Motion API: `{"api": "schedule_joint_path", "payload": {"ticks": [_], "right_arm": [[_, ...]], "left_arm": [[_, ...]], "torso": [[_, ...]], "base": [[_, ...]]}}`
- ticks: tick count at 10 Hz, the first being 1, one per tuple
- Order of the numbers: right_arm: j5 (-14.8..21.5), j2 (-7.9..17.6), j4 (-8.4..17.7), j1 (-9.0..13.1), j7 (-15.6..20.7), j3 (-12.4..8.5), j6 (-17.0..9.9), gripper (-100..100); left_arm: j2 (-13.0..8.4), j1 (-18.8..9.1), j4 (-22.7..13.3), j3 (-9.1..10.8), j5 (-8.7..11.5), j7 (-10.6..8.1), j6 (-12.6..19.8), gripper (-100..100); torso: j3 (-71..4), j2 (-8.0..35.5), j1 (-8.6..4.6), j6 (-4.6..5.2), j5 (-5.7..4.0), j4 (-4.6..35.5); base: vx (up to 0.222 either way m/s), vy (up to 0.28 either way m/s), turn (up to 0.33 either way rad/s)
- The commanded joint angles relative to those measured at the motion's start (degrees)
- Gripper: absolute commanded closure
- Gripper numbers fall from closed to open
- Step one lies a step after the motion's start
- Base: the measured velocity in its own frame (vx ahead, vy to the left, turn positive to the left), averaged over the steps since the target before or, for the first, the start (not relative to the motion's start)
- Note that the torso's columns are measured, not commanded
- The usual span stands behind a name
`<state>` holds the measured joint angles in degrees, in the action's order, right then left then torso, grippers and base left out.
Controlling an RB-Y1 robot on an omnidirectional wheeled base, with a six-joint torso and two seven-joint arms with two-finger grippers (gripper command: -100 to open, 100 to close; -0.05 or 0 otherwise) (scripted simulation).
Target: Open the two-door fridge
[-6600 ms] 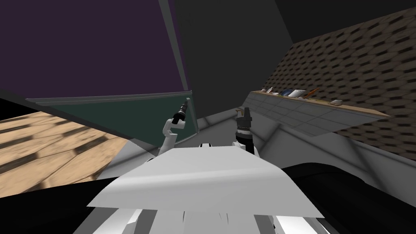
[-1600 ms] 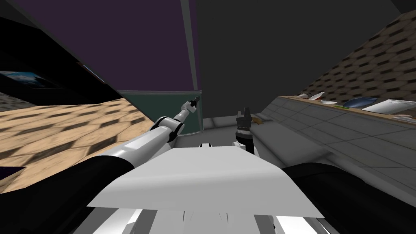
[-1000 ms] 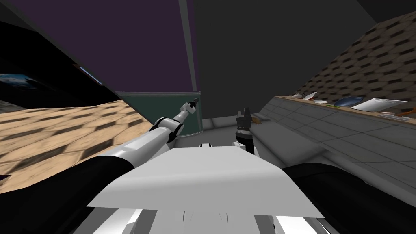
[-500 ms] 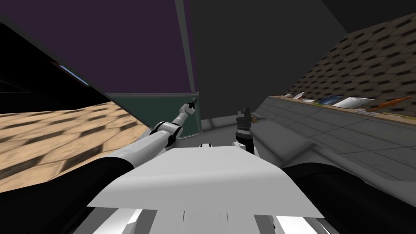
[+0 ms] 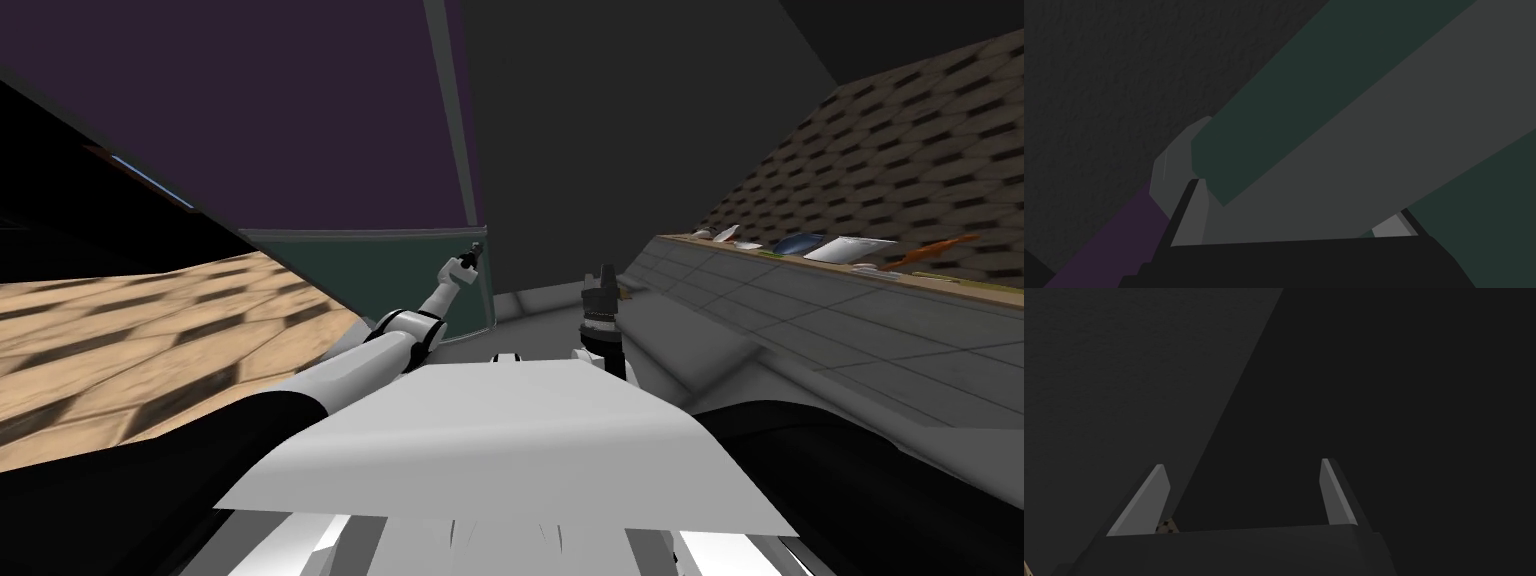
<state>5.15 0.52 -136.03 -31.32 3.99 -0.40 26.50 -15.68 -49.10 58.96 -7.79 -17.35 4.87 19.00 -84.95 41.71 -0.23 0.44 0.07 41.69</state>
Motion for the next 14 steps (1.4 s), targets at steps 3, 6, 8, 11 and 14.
{"api": "schedule_joint_path", "payload": {"ticks": [3,6,8,11,14], "right_arm": [[0.00,0.00,0.00,0.00,0.00,0.00,0.00,0],[0.00,0.00,0.00,0.00,0.00,0.00,0.00,0],[0.00,0.00,0.00,0.00,0.00,0.00,0.00,0],[0.00,0.00,0.00,0.00,0.00,0.00,0.00,0],[0.00,0.00,0.00,-0.01,0.00,0.00,0.00,0]], "left_arm": [[0.58,5.15,8.36,1.20,0.37,1.95,3.64,100],[0.43,8.20,12.24,2.27,0.84,3.87,7.18,100],[0.43,9.36,14.52,2.27,0.84,3.87,7.18,100],[0.27,12.89,20.27,3.33,1.32,5.78,10.71,100],[0.12,15.91,25.76,4.40,1.80,7.70,13.47,100]], "torso": [[-0.05,-0.07,0.01,-0.08,0.01,-0.07],[0.02,0.02,0.03,0.03,-0.01,0.09],[-0.09,-0.13,0.04,-0.17,0.02,-0.13],[0.06,0.07,0.12,-0.05,0.03,0.04],[0.12,0.15,0.09,-0.20,0.02,0.17]], "base": [[0.023,0.023,-0.096],[0.020,0.014,-0.093],[0.008,0.010,-0.001],[0.016,0.018,-0.092],[0.010,0.009,-0.060]]}}
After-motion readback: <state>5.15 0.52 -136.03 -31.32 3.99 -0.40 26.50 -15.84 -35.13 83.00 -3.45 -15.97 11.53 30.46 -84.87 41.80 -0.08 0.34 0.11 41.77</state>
